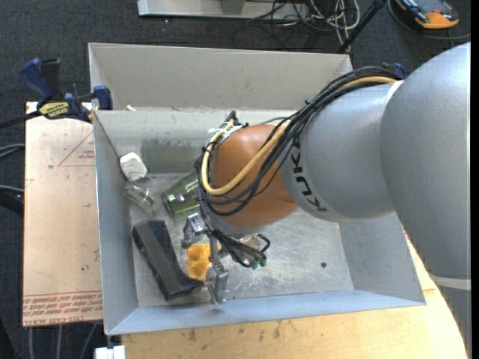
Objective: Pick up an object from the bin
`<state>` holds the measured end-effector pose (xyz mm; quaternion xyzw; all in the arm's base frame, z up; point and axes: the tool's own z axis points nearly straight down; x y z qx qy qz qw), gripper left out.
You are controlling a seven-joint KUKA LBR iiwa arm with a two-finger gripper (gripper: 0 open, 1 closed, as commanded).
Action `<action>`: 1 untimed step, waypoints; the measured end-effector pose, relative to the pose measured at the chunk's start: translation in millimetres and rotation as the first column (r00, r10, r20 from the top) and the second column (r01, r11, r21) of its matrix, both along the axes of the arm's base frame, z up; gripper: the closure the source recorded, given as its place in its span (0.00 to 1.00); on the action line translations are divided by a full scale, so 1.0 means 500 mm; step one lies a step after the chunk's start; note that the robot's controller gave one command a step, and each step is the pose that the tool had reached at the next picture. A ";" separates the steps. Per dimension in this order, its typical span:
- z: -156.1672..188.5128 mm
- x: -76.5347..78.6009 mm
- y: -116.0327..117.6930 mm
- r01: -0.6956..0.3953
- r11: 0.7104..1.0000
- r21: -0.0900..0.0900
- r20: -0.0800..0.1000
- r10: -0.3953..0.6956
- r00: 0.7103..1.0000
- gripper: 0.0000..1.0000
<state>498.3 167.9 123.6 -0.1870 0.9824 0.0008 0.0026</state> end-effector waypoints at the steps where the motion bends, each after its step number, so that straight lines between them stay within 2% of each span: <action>1: -0.099 0.072 -0.070 -0.176 0.984 0.003 0.003 0.176 0.984 1.00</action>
Offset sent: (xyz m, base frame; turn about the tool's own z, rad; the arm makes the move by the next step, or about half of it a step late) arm 0.0000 0.0000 0.0000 0.0000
